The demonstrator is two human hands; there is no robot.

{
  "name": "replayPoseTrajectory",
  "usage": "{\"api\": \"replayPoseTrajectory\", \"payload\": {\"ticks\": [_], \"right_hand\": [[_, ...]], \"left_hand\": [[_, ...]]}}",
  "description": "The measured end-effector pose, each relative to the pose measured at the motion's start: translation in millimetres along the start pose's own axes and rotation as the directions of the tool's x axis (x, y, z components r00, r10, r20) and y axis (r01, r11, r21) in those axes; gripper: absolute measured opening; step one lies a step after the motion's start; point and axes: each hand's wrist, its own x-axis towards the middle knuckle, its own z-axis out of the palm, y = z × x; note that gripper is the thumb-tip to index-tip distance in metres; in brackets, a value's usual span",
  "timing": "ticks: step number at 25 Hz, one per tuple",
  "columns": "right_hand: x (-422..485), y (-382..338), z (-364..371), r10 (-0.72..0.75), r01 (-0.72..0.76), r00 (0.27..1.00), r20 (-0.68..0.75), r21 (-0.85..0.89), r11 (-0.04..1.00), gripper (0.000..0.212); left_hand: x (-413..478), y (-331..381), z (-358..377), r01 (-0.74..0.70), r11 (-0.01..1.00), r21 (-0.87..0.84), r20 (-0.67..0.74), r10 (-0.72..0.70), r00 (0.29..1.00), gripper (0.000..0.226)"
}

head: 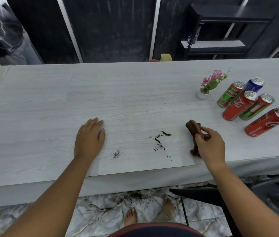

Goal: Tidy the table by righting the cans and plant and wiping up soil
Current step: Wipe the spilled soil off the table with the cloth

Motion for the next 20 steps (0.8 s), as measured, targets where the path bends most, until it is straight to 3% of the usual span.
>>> {"api": "replayPoseTrajectory", "payload": {"ticks": [3, 5, 9, 13, 16, 18, 20], "right_hand": [[6.0, 0.0, 10.5, -0.036, 0.039, 0.999, 0.021, -0.217, 0.975, 0.025], [-4.2, -12.4, 28.4, -0.100, 0.115, 0.992, 0.071, -0.253, 0.961, 0.022], [-35.0, -44.5, 66.4, -0.238, 0.271, 0.955, 0.179, -0.193, 0.943, 0.020], [-52.4, -62.4, 84.3, -0.339, 0.381, 0.873, 0.350, -0.056, 0.923, 0.024], [-29.3, -76.2, 74.0, -0.363, 0.377, 0.892, 0.269, 0.000, 0.926, 0.031], [6.6, -84.3, 69.2, -0.338, 0.359, 0.918, 0.209, -0.073, 0.931, 0.034], [41.0, -93.2, 72.2, -0.300, 0.343, 0.920, 0.253, -0.149, 0.927, 0.036]], "left_hand": [[0.2, 0.0, -0.1, -0.003, 1.000, 0.001, -0.005, 0.003, 1.000, 0.044], [-0.5, -0.6, 0.9, -0.004, 1.000, 0.003, -0.011, 0.004, 1.000, 0.044], [-0.4, -0.3, 1.6, -0.009, 1.000, 0.000, -0.019, 0.009, 1.000, 0.043], [-0.3, -0.8, 1.0, -0.004, 1.000, -0.001, -0.018, 0.004, 1.000, 0.043], [0.4, -0.9, 0.9, 0.001, 1.000, -0.001, -0.010, -0.001, 1.000, 0.043], [1.4, -0.7, 0.9, 0.007, 1.000, -0.005, -0.008, -0.007, 1.000, 0.044], [0.5, -1.2, 1.1, 0.009, 1.000, -0.003, -0.001, -0.009, 1.000, 0.044]]}}
